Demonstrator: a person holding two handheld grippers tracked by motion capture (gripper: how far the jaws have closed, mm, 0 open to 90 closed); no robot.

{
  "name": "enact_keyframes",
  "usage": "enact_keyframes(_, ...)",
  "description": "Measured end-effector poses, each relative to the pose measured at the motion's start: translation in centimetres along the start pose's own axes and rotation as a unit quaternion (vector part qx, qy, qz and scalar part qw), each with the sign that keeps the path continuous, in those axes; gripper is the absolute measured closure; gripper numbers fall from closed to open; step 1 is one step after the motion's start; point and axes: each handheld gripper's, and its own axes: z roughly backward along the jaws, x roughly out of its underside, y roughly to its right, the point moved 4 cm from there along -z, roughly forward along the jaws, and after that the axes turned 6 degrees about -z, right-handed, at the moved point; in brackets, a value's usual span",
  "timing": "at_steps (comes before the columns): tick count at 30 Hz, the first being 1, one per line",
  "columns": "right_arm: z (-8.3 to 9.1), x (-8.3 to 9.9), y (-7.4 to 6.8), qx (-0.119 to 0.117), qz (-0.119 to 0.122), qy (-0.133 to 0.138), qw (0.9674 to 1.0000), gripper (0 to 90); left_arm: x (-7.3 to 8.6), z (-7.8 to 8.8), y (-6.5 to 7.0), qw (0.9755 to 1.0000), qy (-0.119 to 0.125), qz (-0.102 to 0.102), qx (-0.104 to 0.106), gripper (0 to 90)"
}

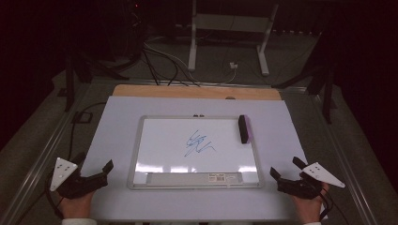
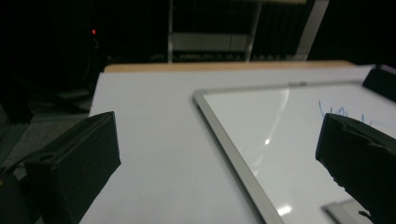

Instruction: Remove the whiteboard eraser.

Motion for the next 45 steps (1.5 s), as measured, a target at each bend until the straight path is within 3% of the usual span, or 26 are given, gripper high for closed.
enact_keyframes(2, 0.0, 0.0, -0.1, 0.001, 0.001, 0.000, 1.0000, 0.2, 0.2, -0.2, -0.1, 0.9999, -0.009, -0.002, 0.005, 0.5)
enact_keyframes(7, 0.1, -0.2, 0.0, 0.008, -0.001, 0.004, 1.0000, 0.2, 0.1, -0.2, 0.1, 0.9999, -0.004, -0.012, 0.008, 0.5)
enact_keyframes(10, 0.4, -0.3, 0.1, 0.011, -0.004, 0.009, 0.9999, 0.2, 0.1, -0.2, 0.1, 0.9999, -0.012, -0.007, 0.010, 0.5)
enact_keyframes(13, 0.7, -0.6, 0.3, 0.015, -0.005, 0.014, 0.9998, 0.2, -0.2, -0.1, 0.2, 0.9998, -0.016, -0.013, 0.005, 0.6)
enact_keyframes(16, 0.8, -0.7, 0.5, 0.016, -0.010, 0.016, 0.9997, 0.2, -0.6, 0.2, 0.4, 0.9996, -0.005, -0.026, -0.004, 0.6)
enact_keyframes(22, 1.0, -1.2, 0.5, 0.015, -0.017, 0.018, 0.9996, 0.2, -0.2, 0.1, 0.5, 0.9990, -0.009, -0.040, -0.016, 1.5)
enact_keyframes(35, 0.4, -3.1, -0.2, 0.004, -0.017, 0.018, 0.9997, 0.2, 0.5, -0.1, -0.2, 0.9995, -0.012, -0.019, -0.021, 0.5)
enact_keyframes(45, -1.4, -5.0, 0.2, 0.007, -0.014, 0.003, 0.9999, 0.2, 0.9, -0.1, -0.2, 0.9989, -0.016, -0.027, -0.036, 0.5)
